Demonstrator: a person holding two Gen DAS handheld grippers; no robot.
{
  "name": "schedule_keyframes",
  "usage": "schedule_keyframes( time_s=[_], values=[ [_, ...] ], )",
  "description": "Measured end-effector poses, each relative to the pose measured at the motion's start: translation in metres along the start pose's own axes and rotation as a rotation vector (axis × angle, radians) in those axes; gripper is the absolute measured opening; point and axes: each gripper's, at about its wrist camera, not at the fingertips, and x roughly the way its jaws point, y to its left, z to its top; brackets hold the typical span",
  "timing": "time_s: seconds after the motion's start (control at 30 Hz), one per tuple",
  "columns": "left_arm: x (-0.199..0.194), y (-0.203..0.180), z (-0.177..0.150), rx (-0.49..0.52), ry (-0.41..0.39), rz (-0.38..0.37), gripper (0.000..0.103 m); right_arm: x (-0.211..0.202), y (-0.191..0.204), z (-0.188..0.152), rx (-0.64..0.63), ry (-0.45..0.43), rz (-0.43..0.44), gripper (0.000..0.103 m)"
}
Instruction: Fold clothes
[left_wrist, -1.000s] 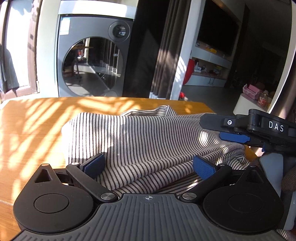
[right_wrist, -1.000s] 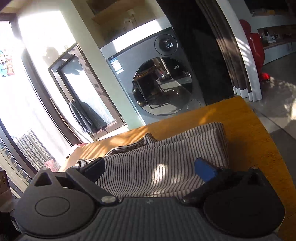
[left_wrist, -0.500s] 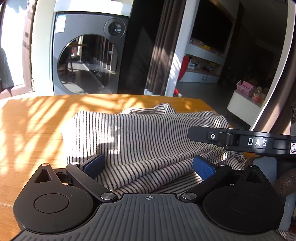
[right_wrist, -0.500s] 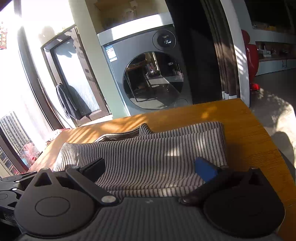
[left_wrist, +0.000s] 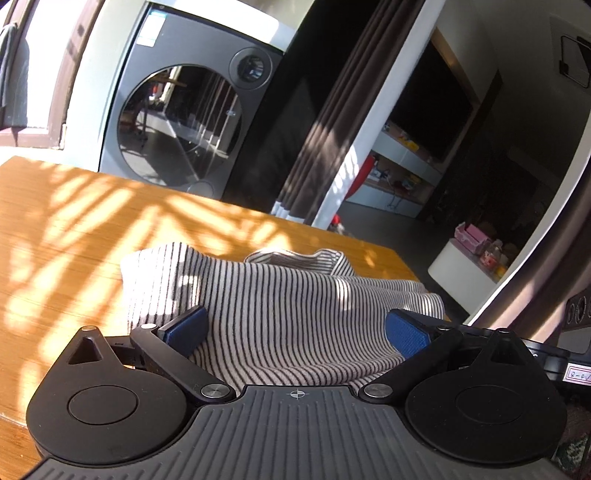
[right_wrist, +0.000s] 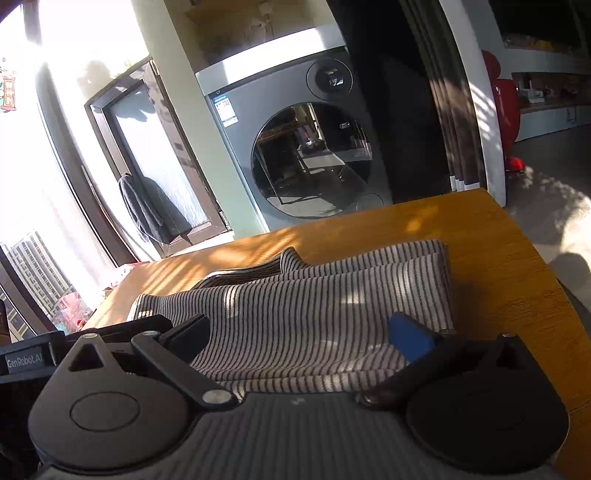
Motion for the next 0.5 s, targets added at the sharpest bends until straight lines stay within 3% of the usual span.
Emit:
schedule_keyframes(
  time_s=[0.23, 0.33, 0.5],
  values=[
    [0.012, 0.008, -0.002, -0.035, 0.018, -0.006, 0.103, -0.006, 0.019, 0.017, -0.186, 0.047, -0.019, 0.1],
    [0.012, 0.005, -0.004, -0.021, 0.018, 0.007, 0.103, -0.013, 0.036, 0.039, -0.344, -0.015, -0.027, 0.084],
    [0.004, 0.008, -0.004, -0.044, -0.002, -0.009, 0.103, 0.034, 0.038, 0.068, -0.348, 0.095, -0.052, 0.05]
  ],
)
